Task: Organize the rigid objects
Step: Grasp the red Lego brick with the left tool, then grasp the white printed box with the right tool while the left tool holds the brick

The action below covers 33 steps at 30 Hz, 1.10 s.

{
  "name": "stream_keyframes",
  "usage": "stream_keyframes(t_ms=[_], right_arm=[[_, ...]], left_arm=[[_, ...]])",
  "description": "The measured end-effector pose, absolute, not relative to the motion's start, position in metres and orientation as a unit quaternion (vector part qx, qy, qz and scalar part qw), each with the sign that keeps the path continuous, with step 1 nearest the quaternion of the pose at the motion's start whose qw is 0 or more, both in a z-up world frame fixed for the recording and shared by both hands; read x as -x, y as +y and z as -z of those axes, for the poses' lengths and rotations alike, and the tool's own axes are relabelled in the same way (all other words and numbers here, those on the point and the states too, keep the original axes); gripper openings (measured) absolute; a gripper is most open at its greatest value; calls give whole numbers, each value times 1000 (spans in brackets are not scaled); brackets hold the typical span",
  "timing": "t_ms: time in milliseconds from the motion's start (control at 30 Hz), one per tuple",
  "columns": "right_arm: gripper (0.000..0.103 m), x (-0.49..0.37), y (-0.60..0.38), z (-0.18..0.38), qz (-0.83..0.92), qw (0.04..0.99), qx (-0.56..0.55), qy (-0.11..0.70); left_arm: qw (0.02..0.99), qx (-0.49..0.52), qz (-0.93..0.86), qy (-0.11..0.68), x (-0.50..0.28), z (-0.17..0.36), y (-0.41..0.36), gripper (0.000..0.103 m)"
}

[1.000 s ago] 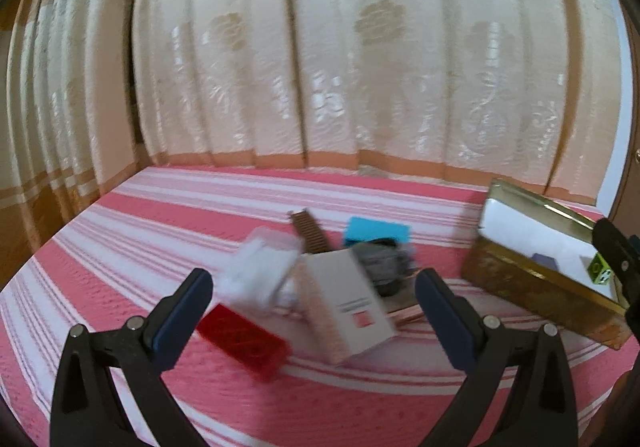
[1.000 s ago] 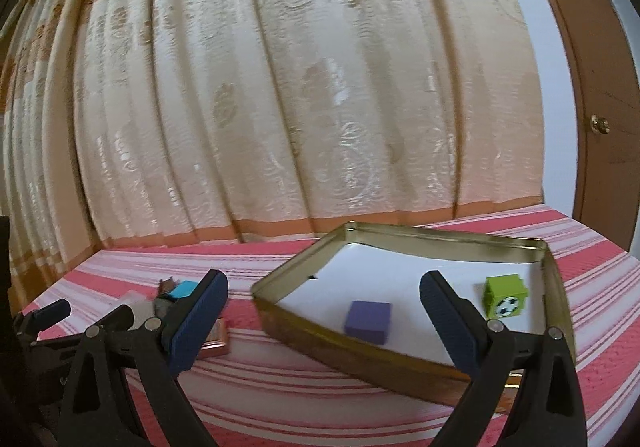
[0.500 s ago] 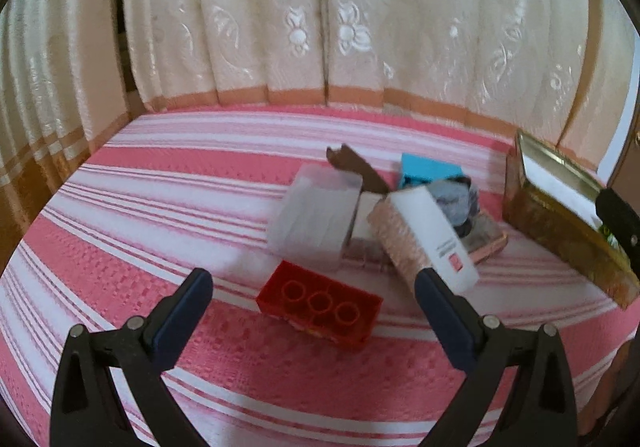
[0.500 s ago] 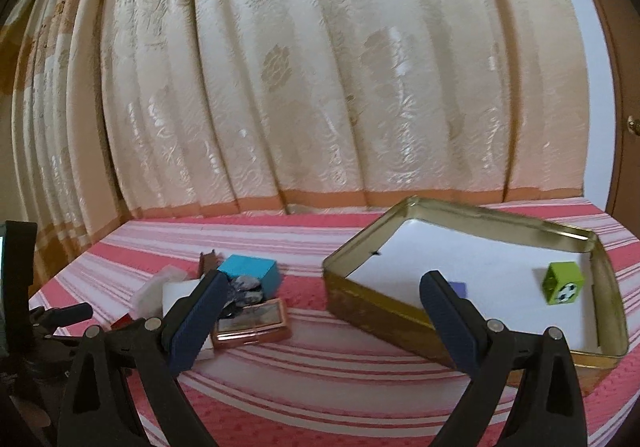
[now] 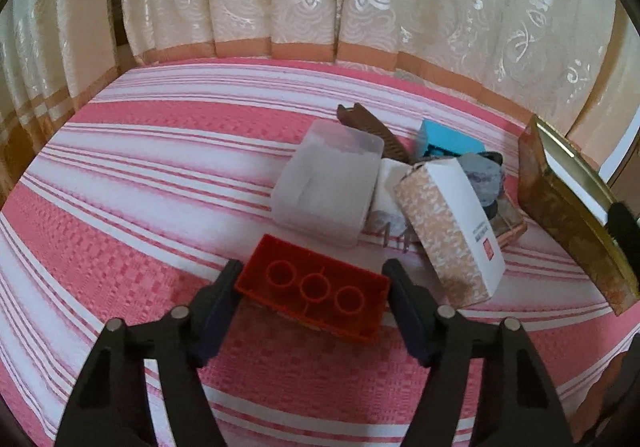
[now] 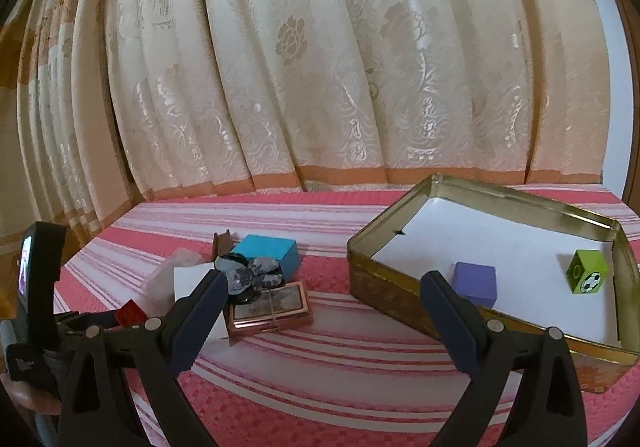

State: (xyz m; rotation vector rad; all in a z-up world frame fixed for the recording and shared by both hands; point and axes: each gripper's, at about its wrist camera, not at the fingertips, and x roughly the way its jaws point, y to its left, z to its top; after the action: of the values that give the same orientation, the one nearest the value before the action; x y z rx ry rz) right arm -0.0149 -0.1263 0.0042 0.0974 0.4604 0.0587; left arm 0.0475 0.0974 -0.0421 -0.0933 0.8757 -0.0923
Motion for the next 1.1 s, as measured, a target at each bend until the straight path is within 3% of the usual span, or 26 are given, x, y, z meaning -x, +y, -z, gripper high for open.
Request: stream_keyframes(t_ms=[367,433,600,1033,1067,1100], right_arm=[[98,-8,-82,10,-96,952,-24,291],[94,-13,-70,12,-115,947,-22,299],[74,-34,-44,22,-141,931,-10,338],[74,-56,-15,36,-140,913,30,382],[70,-56,-15,36,-139,913,32,382],[59,-55,-16,36,-137,914,34,381]], left_arm=[[934,136,-4,329,-31,23,133,71],[944,130,-33,300,-27,16,138,71],[947,141,-68,281,-27,14,152,71],[952,118,-86,268,-22,10,148,71],[952,118,-86,268,-22,10,148,71],[952,119,-86,268,-23,10,148,71]])
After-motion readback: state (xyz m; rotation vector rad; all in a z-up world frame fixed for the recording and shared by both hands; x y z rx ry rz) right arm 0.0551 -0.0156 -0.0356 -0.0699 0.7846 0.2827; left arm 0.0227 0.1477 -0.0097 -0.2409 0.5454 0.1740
